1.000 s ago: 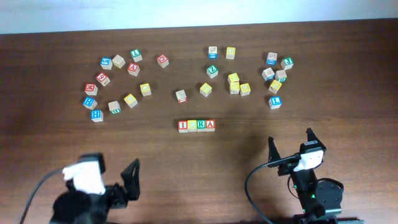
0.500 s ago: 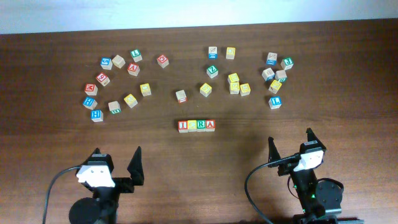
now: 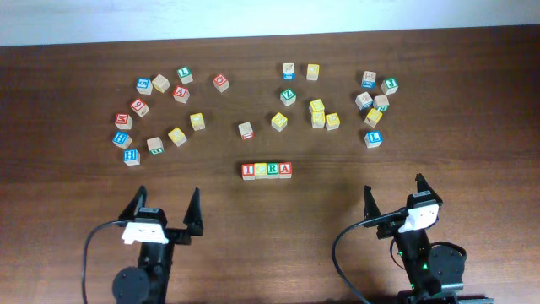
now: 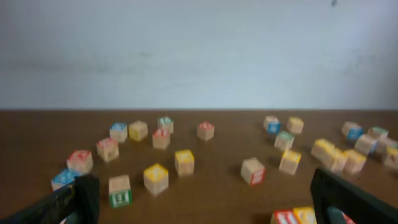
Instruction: Spell out ICRA
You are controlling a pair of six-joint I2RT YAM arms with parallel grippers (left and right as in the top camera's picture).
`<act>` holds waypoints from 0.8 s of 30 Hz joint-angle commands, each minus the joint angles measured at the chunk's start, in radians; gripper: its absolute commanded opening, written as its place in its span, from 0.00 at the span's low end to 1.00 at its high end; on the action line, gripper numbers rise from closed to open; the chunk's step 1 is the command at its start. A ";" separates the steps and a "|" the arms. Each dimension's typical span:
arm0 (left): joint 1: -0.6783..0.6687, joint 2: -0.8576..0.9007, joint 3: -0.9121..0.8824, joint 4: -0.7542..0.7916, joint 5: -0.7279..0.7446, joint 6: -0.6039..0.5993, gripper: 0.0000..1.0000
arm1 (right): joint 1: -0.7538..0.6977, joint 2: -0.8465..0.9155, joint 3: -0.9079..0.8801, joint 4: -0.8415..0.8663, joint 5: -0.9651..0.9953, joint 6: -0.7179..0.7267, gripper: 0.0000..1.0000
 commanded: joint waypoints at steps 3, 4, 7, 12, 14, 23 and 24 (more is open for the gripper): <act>0.070 -0.007 -0.017 -0.084 -0.002 0.016 0.99 | 0.006 -0.006 -0.005 -0.008 0.005 -0.003 0.98; 0.070 -0.007 -0.017 -0.084 -0.010 0.016 0.99 | 0.006 -0.006 -0.005 -0.008 0.005 -0.003 0.98; 0.070 -0.007 -0.017 -0.084 -0.015 0.015 0.99 | 0.006 -0.006 -0.005 -0.008 0.005 -0.003 0.98; 0.070 -0.007 -0.017 -0.085 -0.011 0.045 0.99 | 0.006 -0.006 -0.005 -0.008 0.005 -0.003 0.98; 0.068 -0.007 -0.017 -0.085 -0.008 0.088 0.99 | 0.006 -0.006 -0.005 -0.008 0.005 -0.003 0.98; 0.100 -0.007 -0.018 -0.085 -0.032 0.032 0.99 | 0.006 -0.006 -0.005 -0.008 0.005 -0.003 0.98; 0.115 -0.007 -0.018 -0.085 -0.032 0.016 0.99 | 0.006 -0.006 -0.005 -0.008 0.005 -0.003 0.98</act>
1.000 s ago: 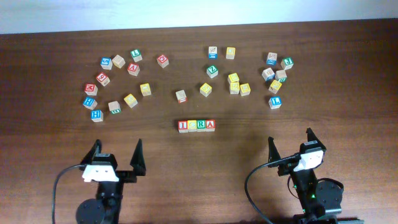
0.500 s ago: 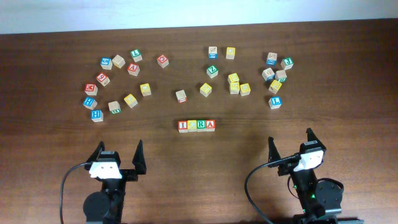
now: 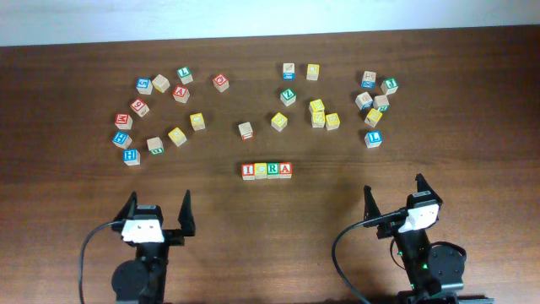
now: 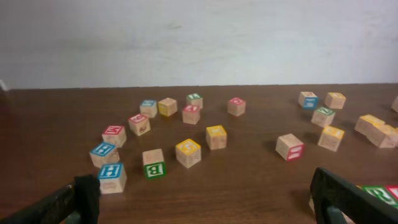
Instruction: Spell out ICRA
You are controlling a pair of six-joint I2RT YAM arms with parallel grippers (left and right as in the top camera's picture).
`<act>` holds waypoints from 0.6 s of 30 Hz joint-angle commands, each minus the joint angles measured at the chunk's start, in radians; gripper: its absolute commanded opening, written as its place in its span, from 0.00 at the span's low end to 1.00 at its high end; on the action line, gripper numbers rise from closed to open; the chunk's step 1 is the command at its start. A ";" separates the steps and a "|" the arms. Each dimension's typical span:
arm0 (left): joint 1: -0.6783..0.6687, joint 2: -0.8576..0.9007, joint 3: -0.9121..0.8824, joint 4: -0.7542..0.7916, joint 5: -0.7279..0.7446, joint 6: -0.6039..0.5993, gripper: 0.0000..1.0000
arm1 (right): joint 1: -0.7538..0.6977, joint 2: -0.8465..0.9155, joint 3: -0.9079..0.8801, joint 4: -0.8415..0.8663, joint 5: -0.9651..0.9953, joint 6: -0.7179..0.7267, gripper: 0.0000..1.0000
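Observation:
Four letter blocks stand touching in a row [image 3: 267, 170] at the table's middle, reading I, C, R, A from left to right. The row's right end shows at the lower right corner of the left wrist view [image 4: 380, 193]. My left gripper [image 3: 157, 209] is open near the front left edge, short of the row and to its left, with nothing between its fingers [image 4: 202, 202]. My right gripper [image 3: 394, 194] is open near the front right edge, also empty.
Loose letter blocks lie scattered across the far half of the table: a cluster at far left [image 3: 156, 105], a few around the middle [image 3: 245, 130], and a cluster at far right [image 3: 371, 101]. A blue H block [image 4: 111, 177] and green B block [image 4: 153, 163] lie nearest my left gripper.
My left gripper has moved back toward the front edge and turned a little to the left, so its view now takes in more of the left cluster. The blocks and right arm are unchanged.

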 commanded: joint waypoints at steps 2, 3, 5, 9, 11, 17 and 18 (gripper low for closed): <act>0.038 -0.007 -0.004 -0.006 -0.018 -0.045 0.99 | 0.006 -0.006 -0.005 -0.008 0.005 -0.003 0.99; 0.037 -0.007 -0.003 -0.006 -0.018 -0.045 0.99 | 0.006 -0.006 -0.005 -0.007 0.005 -0.003 0.98; 0.038 -0.007 -0.004 -0.006 -0.016 -0.045 0.99 | 0.006 -0.006 -0.005 -0.007 0.005 -0.003 0.98; 0.038 -0.007 -0.003 -0.004 -0.014 -0.037 0.99 | 0.006 -0.006 -0.005 -0.008 0.006 -0.003 0.98; 0.038 -0.006 -0.003 -0.005 -0.014 -0.037 0.99 | 0.006 -0.006 -0.005 -0.007 0.005 -0.003 0.98; 0.038 -0.006 -0.003 -0.005 -0.014 -0.037 0.99 | 0.006 -0.006 -0.005 -0.008 0.006 -0.004 0.98; 0.038 -0.006 -0.003 -0.005 -0.014 -0.037 0.99 | 0.006 -0.006 -0.005 -0.008 0.005 -0.003 0.98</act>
